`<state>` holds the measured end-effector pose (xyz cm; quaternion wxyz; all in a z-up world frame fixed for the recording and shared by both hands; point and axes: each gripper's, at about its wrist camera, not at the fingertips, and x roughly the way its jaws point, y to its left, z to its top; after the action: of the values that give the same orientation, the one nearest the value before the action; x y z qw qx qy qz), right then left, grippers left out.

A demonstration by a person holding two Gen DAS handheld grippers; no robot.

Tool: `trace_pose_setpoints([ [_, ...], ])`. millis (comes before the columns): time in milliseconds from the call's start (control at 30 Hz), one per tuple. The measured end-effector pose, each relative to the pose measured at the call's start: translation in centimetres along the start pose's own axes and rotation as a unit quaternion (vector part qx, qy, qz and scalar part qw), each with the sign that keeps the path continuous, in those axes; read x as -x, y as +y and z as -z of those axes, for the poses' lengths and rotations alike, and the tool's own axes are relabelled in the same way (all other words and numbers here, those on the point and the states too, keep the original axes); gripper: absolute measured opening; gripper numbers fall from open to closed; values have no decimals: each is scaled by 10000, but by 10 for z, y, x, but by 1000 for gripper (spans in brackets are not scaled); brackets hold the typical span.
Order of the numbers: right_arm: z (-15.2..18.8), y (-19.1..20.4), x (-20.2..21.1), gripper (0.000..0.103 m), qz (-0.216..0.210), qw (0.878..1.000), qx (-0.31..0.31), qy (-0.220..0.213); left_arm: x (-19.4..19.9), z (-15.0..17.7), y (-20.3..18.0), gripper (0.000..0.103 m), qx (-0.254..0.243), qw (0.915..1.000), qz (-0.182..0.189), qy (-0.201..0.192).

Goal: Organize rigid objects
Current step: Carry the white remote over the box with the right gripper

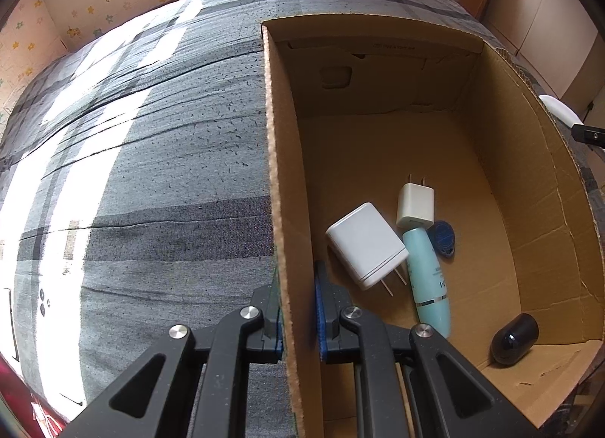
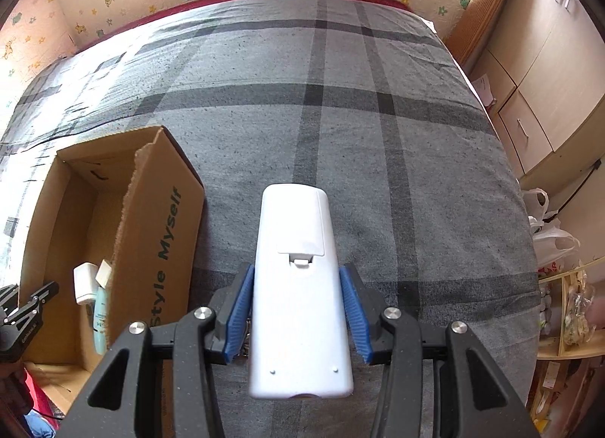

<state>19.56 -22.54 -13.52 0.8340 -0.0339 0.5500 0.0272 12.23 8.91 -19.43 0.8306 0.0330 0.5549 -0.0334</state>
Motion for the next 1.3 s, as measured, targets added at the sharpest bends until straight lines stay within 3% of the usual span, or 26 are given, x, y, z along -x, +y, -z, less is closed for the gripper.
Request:
trace_pose_setpoints([
  [600, -27, 112, 55, 49, -640, 9939, 785, -444, -2, -2, 8, 13, 35, 9999, 117, 49],
  [967, -21, 171, 26, 49, -809, 9900, 1150, -148, -3, 1, 9, 13, 25, 9999, 139, 14],
  [1300, -8, 202, -23, 49, -633, 9899, 1236, 302, -3, 2, 13, 13, 67, 9998, 209, 0],
])
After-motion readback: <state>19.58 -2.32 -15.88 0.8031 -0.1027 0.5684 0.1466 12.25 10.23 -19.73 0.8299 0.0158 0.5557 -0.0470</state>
